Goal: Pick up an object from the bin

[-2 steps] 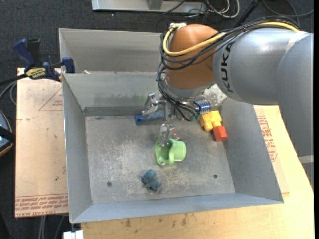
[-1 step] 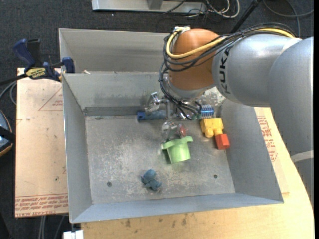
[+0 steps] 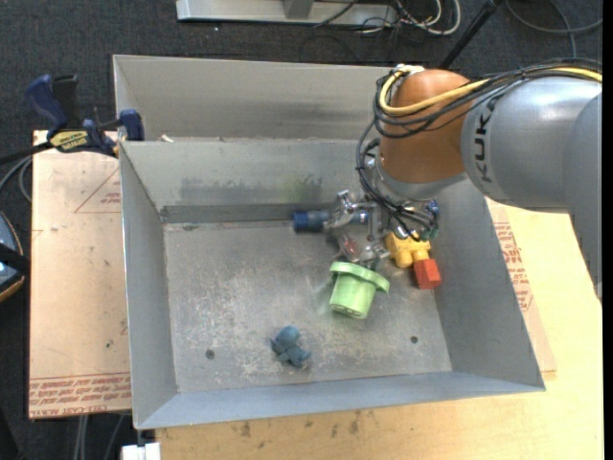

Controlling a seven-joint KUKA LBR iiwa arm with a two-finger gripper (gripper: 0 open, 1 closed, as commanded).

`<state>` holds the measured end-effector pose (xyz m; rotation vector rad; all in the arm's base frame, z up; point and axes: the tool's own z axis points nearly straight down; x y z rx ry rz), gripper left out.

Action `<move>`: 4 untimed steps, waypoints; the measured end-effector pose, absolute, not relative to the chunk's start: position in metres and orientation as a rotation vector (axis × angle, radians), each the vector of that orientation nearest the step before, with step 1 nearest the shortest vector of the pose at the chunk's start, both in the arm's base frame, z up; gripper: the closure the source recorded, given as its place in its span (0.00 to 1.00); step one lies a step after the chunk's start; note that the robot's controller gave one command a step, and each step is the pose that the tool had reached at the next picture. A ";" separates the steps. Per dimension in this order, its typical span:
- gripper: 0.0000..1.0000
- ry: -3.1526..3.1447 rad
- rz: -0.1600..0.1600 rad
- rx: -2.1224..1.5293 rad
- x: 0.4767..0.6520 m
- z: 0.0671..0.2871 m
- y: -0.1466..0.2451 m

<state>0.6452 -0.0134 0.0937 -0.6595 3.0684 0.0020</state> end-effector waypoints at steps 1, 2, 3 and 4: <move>1.00 3.068 0.003 -0.663 0.645 0.092 -0.011; 1.00 2.966 -0.004 -1.009 0.593 0.227 -0.029; 1.00 3.040 0.007 -0.810 0.605 0.126 -0.010; 1.00 3.131 0.002 -0.250 0.540 0.173 -0.016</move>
Offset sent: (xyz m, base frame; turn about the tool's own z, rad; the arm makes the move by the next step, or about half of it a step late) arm 0.0000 0.0000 0.0000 0.0000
